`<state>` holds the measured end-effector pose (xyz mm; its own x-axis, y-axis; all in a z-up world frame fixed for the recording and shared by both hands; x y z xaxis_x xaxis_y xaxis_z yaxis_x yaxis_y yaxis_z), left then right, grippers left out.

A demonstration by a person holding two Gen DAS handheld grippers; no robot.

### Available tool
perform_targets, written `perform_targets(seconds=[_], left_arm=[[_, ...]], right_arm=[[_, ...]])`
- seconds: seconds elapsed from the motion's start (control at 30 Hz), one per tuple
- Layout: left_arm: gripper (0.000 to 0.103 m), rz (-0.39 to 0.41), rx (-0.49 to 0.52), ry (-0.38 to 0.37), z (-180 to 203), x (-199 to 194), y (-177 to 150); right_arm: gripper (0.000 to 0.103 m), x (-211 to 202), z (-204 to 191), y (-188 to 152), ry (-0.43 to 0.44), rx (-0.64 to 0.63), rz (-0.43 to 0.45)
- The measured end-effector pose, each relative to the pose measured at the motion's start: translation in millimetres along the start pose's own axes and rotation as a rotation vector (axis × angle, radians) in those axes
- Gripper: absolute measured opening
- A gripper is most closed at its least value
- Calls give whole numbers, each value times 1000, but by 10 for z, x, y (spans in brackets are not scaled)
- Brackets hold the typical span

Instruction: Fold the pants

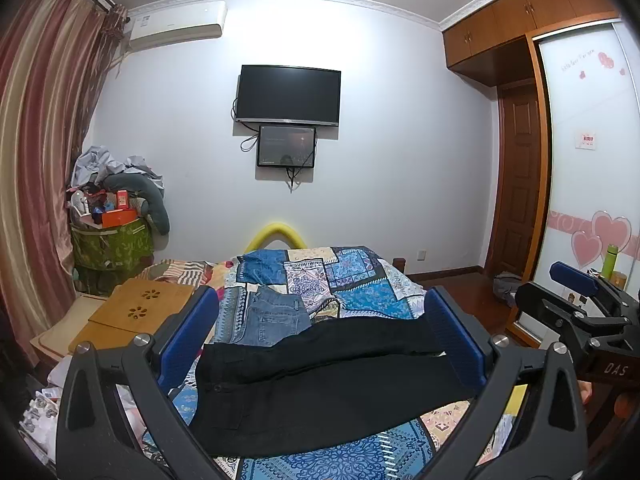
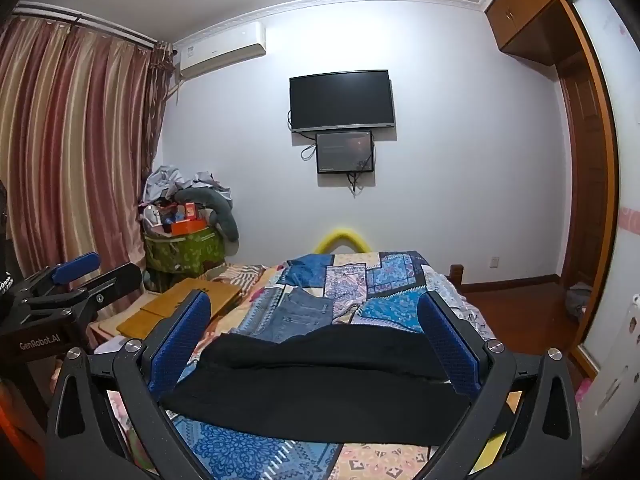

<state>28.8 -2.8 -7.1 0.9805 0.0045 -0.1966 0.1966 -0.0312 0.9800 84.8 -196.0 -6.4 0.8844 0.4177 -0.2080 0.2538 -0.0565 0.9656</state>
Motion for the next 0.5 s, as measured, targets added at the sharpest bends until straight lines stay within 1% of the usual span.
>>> perform_targets(seconds=[0.5], left_arm=[[103,-3,-6,2,-1,25,17]], right_arm=[[103,-2,-26,-13,0,2,-2]])
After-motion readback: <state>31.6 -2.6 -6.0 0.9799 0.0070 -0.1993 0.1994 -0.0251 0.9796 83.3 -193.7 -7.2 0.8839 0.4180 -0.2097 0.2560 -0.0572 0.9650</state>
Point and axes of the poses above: each gripper's, at about its wrist camera, not at the fingertips, and x roughly the way its jaws point, z to its right, y to its top, the point moved 3 cm from there along x, roughly the way its jaws point, and after that the axes turned 5 degrees about x, right-handed, at the moved point
